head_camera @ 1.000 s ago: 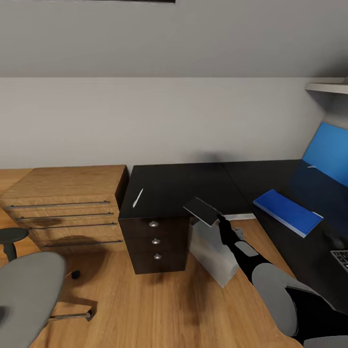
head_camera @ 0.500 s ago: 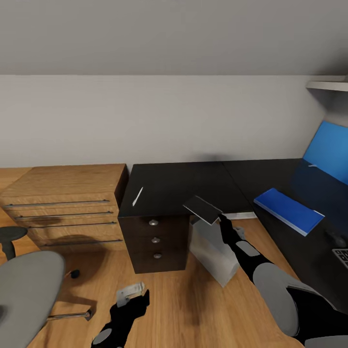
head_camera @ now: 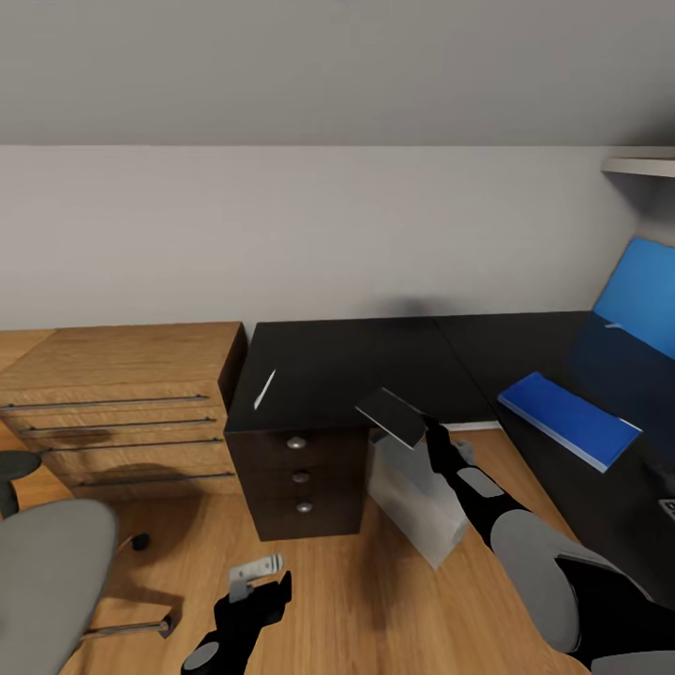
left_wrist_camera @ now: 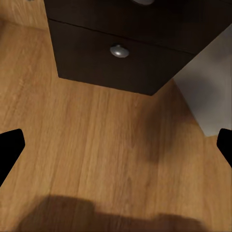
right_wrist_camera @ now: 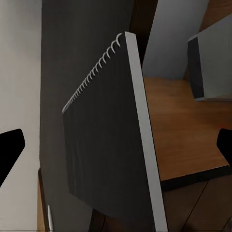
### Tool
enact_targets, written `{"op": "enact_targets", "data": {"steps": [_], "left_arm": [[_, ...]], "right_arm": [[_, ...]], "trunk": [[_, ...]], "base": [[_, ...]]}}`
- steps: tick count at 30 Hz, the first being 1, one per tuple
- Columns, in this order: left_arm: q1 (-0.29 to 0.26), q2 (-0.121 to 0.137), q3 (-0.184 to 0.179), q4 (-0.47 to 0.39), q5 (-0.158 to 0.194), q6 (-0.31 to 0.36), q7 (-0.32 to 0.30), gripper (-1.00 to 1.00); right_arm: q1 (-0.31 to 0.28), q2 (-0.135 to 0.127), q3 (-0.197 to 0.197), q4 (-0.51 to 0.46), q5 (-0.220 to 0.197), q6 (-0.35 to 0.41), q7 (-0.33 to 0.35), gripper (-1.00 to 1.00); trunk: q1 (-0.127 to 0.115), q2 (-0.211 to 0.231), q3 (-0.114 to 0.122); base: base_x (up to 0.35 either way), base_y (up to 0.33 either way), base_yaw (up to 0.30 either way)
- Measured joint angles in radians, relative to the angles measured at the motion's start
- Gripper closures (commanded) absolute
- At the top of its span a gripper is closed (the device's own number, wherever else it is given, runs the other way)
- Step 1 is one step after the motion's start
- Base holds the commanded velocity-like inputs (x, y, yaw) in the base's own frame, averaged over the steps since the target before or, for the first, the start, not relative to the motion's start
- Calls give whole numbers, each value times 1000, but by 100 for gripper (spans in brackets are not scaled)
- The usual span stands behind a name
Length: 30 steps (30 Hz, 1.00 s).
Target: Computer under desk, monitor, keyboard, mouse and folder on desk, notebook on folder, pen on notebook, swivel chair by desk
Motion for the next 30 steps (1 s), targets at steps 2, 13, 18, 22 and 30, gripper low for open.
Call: {"op": "enact_targets", "data": {"steps": [2,13,18,22,30], "left_arm": [[0,0,-1,2,0,0,0,-100],[0,-1,-51,8,3,0,3,-100],[0,-3,-52,8,5,0,4,-100],[0,-4,-52,8,5,0,5,-100],[0,-6,-52,8,5,0,5,-100]], "right_arm": [[0,-1,0,0,1,11,0,-100],[0,-15,-2,1,0,66,-10,-100],[0,-19,-2,1,0,67,-14,-100],[0,-19,-1,1,0,67,-14,-100],[0,-19,-1,1,1,67,-15,-100]], "trunk": [[0,0,0],[0,0,0],[0,0,0],[11,-21,-9],[42,-77,-34]], "base": [[70,0,0],[46,0,0],[1,0,0],[0,0,0],[0,0,0]]}}
